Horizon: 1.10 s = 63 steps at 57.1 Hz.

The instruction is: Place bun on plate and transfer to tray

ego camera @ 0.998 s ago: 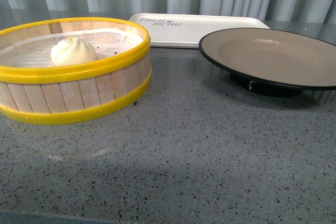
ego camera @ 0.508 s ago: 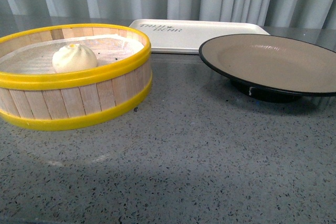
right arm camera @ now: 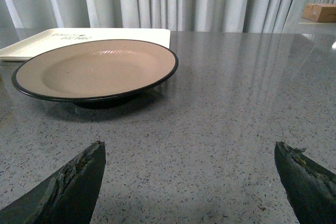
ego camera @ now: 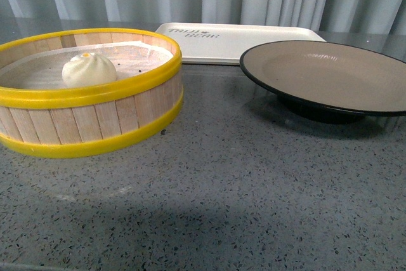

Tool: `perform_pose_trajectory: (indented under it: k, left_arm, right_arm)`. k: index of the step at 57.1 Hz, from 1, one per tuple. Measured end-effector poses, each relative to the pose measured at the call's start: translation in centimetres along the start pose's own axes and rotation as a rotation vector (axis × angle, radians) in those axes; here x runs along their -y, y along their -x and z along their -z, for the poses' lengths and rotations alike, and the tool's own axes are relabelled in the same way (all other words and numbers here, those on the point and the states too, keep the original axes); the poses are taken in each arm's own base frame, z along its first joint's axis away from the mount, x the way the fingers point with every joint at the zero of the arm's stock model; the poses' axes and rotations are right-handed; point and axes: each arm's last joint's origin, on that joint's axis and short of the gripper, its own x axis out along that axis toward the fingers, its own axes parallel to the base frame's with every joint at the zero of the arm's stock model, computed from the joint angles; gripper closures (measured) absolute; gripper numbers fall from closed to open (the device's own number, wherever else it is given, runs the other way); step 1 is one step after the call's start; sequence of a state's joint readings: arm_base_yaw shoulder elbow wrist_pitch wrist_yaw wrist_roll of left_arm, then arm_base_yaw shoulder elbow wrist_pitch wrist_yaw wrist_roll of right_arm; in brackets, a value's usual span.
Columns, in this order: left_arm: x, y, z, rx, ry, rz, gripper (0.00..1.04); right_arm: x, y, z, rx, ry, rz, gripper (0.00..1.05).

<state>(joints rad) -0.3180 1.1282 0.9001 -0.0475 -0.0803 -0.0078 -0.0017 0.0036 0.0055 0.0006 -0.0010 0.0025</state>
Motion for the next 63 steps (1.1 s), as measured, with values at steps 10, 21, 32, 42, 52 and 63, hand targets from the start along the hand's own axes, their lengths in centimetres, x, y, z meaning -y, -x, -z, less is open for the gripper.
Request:
perform_pose_trajectory:
  k: [10,21,32,42,52,63]
  left_arm:
    - [2.4,-4.7,0.0,-0.109,-0.044,0.039,0.07]
    - [2.9,-8.4,0.6,-0.182,-0.104,-0.026,0.07]
    - [2.3,-10.5,0.4,-0.208,-0.147,-0.095,0.07]
    - [1.1,-11.3,0.9,-0.236,-0.159,-0.147,0.07]
    - [-0.4,-11.5,1.2,-0.259,-0.142,-0.172,0.07]
    - [-1.5,-11.4,1.5,-0.300,-0.133,-0.180,0.07]
  right_arm:
    - [0.0,0.0,0.0,0.000,0.000,0.000,0.08]
    - [0.0,0.0,0.0,0.000,0.000,0.000,0.08]
    - [0.0,0.0,0.0,0.000,0.000,0.000,0.08]
    - [0.0,0.0,0.0,0.000,0.000,0.000,0.08]
    - [0.0,0.0,0.0,0.000,0.000,0.000,0.08]
    - [0.0,0.0,0.0,0.000,0.000,0.000,0.08]
